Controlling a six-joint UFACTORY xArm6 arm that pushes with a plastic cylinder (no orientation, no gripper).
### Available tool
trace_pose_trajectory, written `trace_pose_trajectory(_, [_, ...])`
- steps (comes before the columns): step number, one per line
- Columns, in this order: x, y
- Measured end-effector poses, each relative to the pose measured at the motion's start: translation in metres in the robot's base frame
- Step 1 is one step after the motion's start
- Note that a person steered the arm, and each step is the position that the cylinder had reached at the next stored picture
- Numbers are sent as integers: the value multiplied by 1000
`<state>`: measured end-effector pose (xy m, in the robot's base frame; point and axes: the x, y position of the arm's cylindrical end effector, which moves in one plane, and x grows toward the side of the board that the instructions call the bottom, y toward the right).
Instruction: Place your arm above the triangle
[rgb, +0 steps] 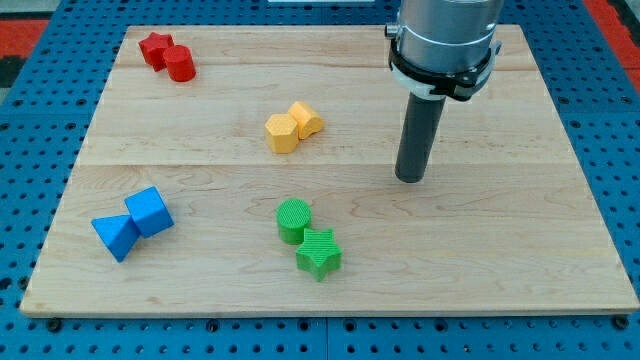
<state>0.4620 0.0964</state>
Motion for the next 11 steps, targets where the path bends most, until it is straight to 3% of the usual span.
trace_pose_trajectory(3, [-9, 5])
trace_pose_trajectory(6, [-73, 6])
trace_pose_trajectory(7, [-56, 6])
trace_pose_trajectory(9, [-1, -72])
trace_pose_trajectory(11, [-11, -225])
